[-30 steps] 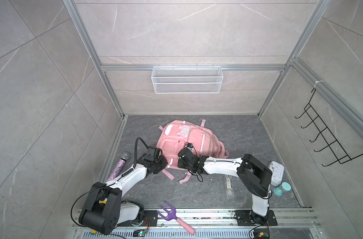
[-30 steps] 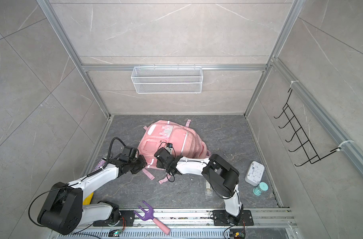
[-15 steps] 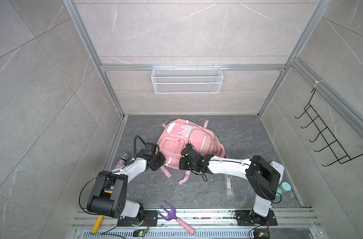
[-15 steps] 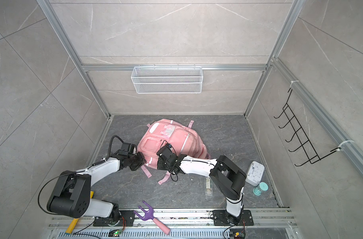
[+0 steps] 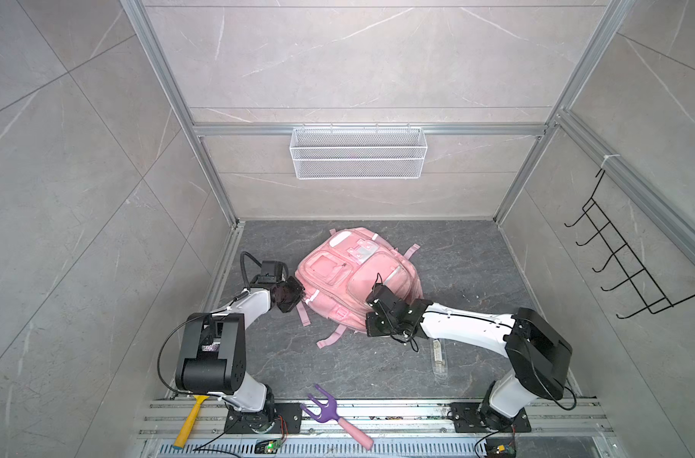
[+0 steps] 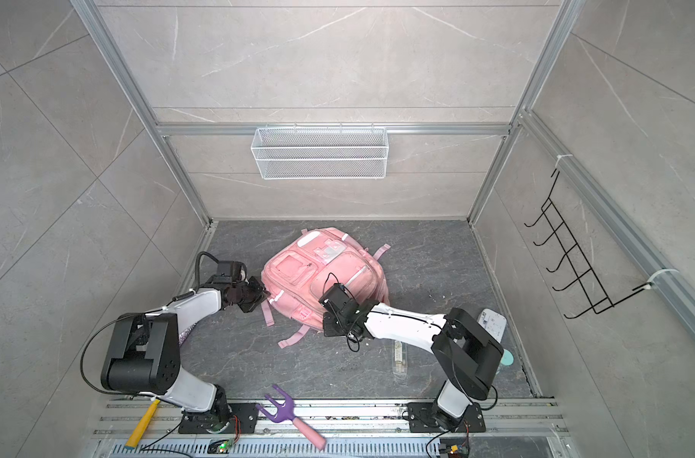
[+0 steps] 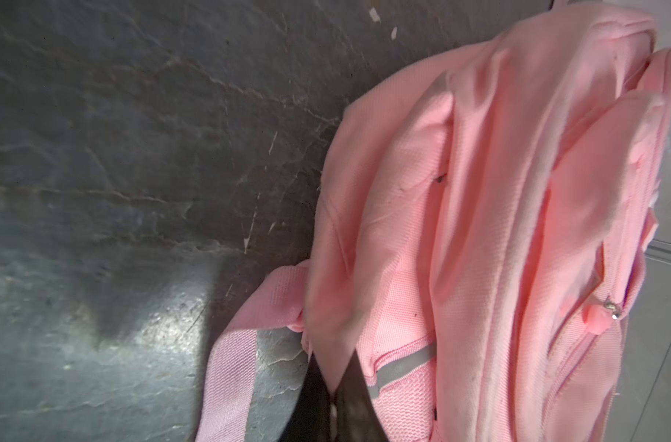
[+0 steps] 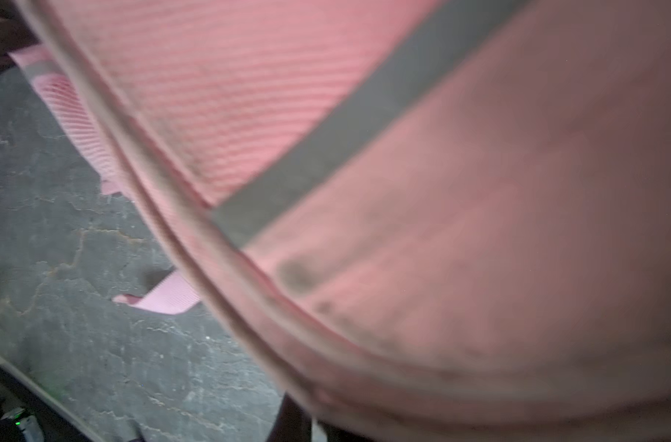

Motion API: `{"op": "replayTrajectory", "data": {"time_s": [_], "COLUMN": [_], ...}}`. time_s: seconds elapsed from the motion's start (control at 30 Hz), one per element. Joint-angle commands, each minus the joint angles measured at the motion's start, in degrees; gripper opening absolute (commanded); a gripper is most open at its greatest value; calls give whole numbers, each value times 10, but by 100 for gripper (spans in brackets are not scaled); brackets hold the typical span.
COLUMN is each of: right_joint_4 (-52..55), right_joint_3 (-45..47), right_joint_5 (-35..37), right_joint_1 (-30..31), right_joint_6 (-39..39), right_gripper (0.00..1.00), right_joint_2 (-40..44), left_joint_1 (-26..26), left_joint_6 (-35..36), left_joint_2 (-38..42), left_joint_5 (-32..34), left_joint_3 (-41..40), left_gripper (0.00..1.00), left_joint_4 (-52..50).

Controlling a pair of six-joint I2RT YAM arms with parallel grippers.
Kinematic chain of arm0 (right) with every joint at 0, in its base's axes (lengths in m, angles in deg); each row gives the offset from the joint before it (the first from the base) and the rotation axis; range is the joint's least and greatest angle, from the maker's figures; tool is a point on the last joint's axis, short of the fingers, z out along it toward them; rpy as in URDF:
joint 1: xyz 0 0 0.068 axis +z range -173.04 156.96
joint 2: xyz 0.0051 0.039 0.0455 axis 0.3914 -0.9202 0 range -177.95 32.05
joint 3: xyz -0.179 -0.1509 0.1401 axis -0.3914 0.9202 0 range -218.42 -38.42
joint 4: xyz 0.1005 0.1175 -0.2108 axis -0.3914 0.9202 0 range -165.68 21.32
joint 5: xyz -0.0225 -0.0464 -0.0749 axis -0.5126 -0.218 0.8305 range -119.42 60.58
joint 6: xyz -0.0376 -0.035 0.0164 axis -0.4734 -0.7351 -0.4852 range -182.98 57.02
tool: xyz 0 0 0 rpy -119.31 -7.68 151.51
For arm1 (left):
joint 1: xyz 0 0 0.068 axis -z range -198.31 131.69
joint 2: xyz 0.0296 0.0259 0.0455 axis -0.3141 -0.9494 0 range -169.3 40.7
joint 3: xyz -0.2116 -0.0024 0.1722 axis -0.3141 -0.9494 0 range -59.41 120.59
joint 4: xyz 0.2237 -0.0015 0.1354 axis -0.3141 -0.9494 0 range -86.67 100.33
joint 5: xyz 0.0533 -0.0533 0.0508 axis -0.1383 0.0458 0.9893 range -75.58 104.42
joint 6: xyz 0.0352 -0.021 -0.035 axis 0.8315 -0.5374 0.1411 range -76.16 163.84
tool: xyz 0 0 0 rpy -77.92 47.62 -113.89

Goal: Pack books, pencil case, and school supplies into a backpack
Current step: Zip the student bag at the center of the table.

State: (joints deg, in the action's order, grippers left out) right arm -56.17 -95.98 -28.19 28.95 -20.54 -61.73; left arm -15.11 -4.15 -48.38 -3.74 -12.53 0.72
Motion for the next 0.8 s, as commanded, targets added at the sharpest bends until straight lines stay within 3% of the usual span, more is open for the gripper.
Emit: {"op": "replayTrajectory", "data": {"time_s": [0.0,0.17,0.37,0.6,0.63,0.77], "right_joint_4": [83,109,127,68,67,64], "right_joint_3": [29,46,30,10,-1,-58], "right_joint_5": [40,54,101,19,18,16], "right_joint_1": [-41,-90,-96,-73,-62,-14], "right_joint_6": [-45,-82,-104,-84,-84,-80], "right_gripper": [3,2,2,2,2,2], "right_joint_2": [43,75,70,26,18,-25], "left_joint_1": [-37,-42,-44,-33,-30,-14], "left_joint_6": [5,5,0,34,37,57], "left_joint_2": [-14,-39,-78,-155,-150,-92], "left_joint_5": [37,32,38,-34,-31,-5], "left_joint_3": [36,84,131,232,233,205], "left_gripper": [0,0,0,1,4,32], "left_joint_4": [35,31,30,-20,-24,-45]}}
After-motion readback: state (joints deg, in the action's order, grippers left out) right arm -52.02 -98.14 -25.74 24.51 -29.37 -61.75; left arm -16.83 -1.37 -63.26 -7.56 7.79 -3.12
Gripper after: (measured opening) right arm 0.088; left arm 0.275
